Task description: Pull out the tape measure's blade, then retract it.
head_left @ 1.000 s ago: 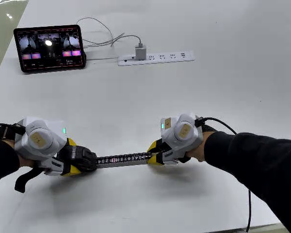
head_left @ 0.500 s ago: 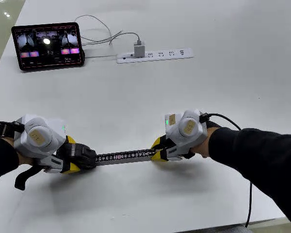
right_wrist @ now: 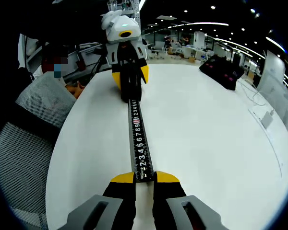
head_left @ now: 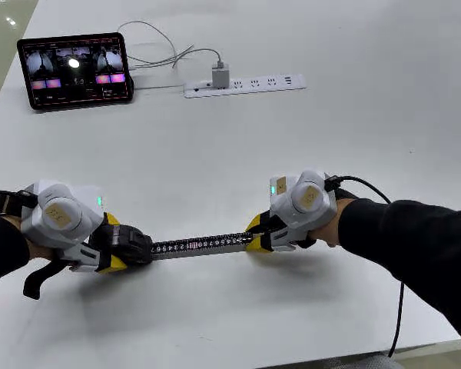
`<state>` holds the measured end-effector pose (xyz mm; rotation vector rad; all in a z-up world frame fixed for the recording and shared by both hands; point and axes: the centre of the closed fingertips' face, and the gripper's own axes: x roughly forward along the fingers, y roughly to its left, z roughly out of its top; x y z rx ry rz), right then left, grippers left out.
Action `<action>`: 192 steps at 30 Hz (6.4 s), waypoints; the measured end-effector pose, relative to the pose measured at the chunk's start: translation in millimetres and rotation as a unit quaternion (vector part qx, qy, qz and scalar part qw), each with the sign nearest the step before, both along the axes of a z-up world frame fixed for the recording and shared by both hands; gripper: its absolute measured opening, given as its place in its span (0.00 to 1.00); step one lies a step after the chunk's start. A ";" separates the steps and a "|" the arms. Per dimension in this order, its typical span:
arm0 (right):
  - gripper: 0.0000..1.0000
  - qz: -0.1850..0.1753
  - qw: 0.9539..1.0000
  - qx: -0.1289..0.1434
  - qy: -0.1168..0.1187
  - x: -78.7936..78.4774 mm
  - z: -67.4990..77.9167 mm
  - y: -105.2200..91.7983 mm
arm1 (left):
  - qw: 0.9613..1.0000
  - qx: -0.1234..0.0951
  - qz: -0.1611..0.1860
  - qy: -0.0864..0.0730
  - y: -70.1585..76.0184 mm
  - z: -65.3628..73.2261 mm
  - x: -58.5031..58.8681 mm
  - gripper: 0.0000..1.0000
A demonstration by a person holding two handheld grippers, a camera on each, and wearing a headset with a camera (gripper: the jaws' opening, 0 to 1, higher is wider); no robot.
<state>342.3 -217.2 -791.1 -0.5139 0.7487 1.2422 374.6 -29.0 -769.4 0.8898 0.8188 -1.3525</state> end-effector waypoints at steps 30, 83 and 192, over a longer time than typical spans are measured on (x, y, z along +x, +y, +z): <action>0.08 -0.012 1.000 0.002 0.003 -2.5 0.3 -24.0 | 1.000 -0.003 0.004 -0.002 -1.3 0.1 1.2 0.33; 0.08 -0.031 0.999 -0.006 0.010 -7.4 -0.3 -59.2 | 1.000 -0.004 0.004 -0.002 -0.9 0.2 1.5 0.33; 0.23 0.025 0.994 -0.103 0.014 -11.6 1.6 -62.3 | 1.000 0.002 0.022 0.023 8.6 11.1 7.5 0.44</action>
